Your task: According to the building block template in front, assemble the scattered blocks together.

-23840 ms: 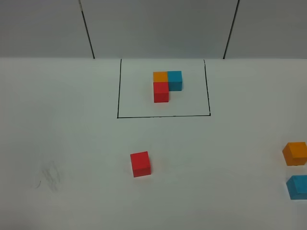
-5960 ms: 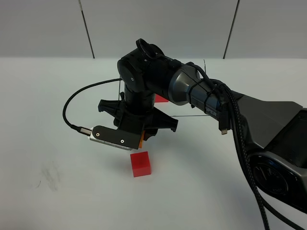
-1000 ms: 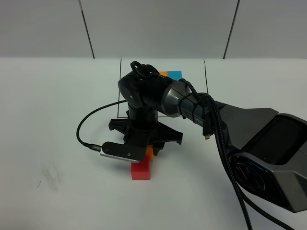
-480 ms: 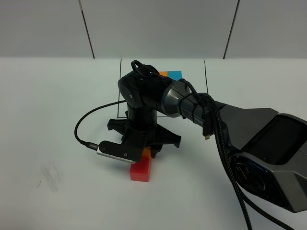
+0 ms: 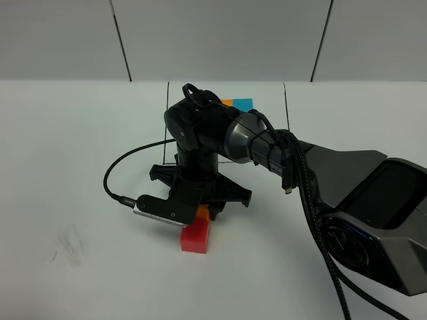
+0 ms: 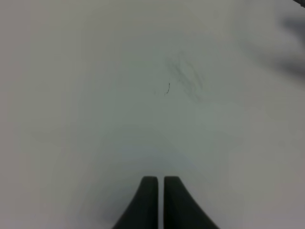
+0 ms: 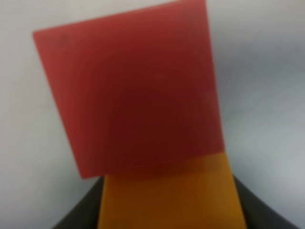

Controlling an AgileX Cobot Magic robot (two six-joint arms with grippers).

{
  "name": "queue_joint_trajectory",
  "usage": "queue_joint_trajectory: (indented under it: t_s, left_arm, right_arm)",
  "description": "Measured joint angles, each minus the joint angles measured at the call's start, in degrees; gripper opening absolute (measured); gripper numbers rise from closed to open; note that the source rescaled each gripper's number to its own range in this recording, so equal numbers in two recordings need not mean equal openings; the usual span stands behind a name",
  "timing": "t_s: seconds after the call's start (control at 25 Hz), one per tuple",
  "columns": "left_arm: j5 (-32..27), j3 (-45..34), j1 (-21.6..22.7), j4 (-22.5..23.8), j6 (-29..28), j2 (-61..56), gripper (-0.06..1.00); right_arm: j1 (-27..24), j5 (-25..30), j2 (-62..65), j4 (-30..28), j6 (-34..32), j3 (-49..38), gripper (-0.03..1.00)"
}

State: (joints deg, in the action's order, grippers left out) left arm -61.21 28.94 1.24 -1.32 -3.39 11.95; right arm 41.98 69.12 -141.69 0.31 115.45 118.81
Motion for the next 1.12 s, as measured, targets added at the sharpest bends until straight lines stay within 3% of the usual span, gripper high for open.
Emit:
queue_joint_trajectory:
  t_s: [0.24, 0.48, 0.6, 1.12]
  left_arm:
    - [0.0, 0.0, 0.0, 0.0, 0.0, 0.0, 0.0]
    - [0.0, 0.0, 0.0, 0.0, -0.04, 0.0, 0.0]
    - [0.0, 0.0, 0.0, 0.0, -0.04, 0.0, 0.0]
    - [0.0, 0.0, 0.0, 0.0, -0.11, 0.0, 0.0]
  right_arm:
    - [0.0, 0.31, 0.0, 1.5, -0.87, 0.0, 0.61]
    - [0.0, 0.36, -0.61, 2.8, -1.65, 0.0, 0.9]
    - [0.0, 0.35, -0.61, 2.81, -1.69, 0.0, 0.98]
    - [-0.25, -3.22, 1.13, -1.31, -3.21, 0.0, 1.0]
